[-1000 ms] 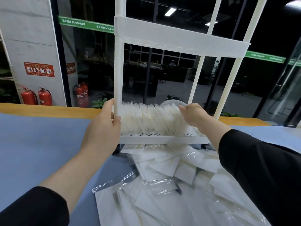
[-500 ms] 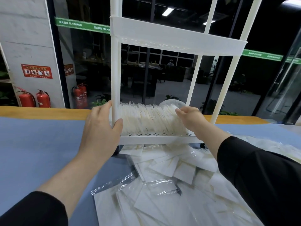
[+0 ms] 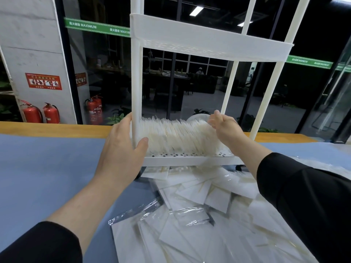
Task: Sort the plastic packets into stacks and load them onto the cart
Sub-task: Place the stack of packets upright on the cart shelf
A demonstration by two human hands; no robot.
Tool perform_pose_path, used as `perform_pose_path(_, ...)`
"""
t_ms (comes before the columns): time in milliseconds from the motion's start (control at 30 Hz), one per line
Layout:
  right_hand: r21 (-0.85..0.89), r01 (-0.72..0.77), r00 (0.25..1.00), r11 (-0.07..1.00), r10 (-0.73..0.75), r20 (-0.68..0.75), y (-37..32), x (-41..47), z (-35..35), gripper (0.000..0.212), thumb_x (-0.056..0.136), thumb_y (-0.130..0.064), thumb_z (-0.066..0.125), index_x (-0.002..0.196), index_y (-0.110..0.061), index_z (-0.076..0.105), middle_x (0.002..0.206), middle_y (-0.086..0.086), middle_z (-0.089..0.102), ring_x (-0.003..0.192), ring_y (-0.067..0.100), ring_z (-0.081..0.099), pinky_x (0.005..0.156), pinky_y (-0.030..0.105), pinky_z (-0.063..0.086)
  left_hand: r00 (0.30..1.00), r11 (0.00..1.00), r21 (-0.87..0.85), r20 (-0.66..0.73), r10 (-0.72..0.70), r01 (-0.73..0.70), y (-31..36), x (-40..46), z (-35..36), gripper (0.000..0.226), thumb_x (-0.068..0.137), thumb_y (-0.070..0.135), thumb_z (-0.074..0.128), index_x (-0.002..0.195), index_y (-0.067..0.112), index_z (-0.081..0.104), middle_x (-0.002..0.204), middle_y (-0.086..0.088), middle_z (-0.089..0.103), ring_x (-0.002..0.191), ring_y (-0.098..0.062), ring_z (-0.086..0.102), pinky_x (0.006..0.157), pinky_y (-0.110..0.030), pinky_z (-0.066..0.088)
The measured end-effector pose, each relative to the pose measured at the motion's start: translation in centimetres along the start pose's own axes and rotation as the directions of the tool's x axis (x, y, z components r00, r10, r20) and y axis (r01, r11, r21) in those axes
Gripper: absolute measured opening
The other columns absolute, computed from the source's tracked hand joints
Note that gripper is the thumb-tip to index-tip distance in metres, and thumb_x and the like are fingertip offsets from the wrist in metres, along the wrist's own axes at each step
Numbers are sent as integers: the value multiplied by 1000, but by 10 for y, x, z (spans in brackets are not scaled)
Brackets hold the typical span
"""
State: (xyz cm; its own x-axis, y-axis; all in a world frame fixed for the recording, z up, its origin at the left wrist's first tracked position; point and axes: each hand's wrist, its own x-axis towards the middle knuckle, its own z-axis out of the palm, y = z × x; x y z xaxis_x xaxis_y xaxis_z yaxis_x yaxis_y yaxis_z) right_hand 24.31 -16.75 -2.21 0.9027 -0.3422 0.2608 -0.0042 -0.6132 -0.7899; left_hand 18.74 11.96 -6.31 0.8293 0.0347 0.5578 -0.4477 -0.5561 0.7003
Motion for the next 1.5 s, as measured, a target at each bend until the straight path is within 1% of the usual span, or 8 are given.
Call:
perform_pose_path(267, -87, 159, 985, 983, -165, -58, -28, -40, -26, 47, 108, -41, 31, 134, -11, 57, 126, 12, 66, 117, 29, 60, 94, 36, 45, 996, 999, -32, -93, 4, -7, 8, -6, 0, 72, 100, 35, 59, 160, 22, 21, 156, -1, 36, 141, -15, 36, 113, -32, 32)
perform_pose_path(433, -112, 303, 953, 947, -302, 25, -49, -108, -46, 37, 105, -43, 40, 130, -26, 62, 116, -7, 69, 109, 14, 63, 95, 34, 53, 855, 945, 129, -403, 326, -300, 23, -20, -7, 36, 101, 24, 56, 131, 3, 56, 122, -15, 54, 109, -31, 55, 99, -39, 46)
perform_pose_path(533, -203, 379, 898, 903, -306, 317, -45, -148, -60, 34, 101, -52, 47, 127, -38, 64, 119, -24, 66, 113, -2, 59, 99, 29, 48, 870, 908, 89, -261, 419, -410, 45, -40, -5, 25, 100, 24, 54, 116, 8, 64, 110, -2, 56, 94, -19, 55, 84, -21, 43)
perform_pose_path(667, -327, 425, 802, 844, -184, 568, -30, -189, -72, 39, 94, -58, 54, 129, -42, 60, 120, -32, 60, 116, -10, 54, 106, 31, 45, 978, 987, 61, 159, 136, -147, 83, -71, -8, 18, 101, 36, 53, 115, 28, 62, 113, 12, 58, 94, -12, 59, 80, -34, 50)
perform_pose_path(767, -391, 391, 824, 833, -127, 552, -19, -208, -82, 46, 91, -58, 59, 134, -44, 55, 129, -29, 54, 125, -3, 50, 102, 27, 40, 917, 993, 116, 391, -79, 36, 103, -103, -10, 21, 100, 44, 53, 118, 36, 61, 117, 13, 62, 102, -11, 61, 88, -37, 54)
perform_pose_path(867, -467, 309, 888, 828, -76, 453, -5, -213, -102, 54, 89, -56, 64, 139, -43, 49, 144, -19, 50, 128, 10, 51, 101, 32, 41, 838, 970, 239, 536, -103, -34, 119, -137, 0, 35, 101, 46, 50, 135, 38, 53, 136, 10, 55, 118, -15, 56, 97, -31, 45)
perform_pose_path(1200, -661, 230, 830, 714, 211, 517, 63, -204, -135, 131, 51, -82, 71, 157, -41, 6, 165, -19, 5, 150, 9, 18, 118, 45, 29, 783, 923, 315, 621, -25, -219, 117, -167, 17, 51, 102, 53, 45, 152, 42, 37, 154, 25, 38, 138, -1, 38, 107, -19, 27)
perform_pose_path(1500, -708, 205, 934, 676, 82, 348, 52, -199, -121, 48, 89, -44, 66, 134, -31, 55, 125, -3, 60, 106, 21, 57, 81, 31, 45, 821, 969, 225, 570, -44, -104, 115, -166, 19, 42, 97, 59, 47, 139, 53, 46, 126, 39, 42, 94, 24, 42, 79, 5, 26)
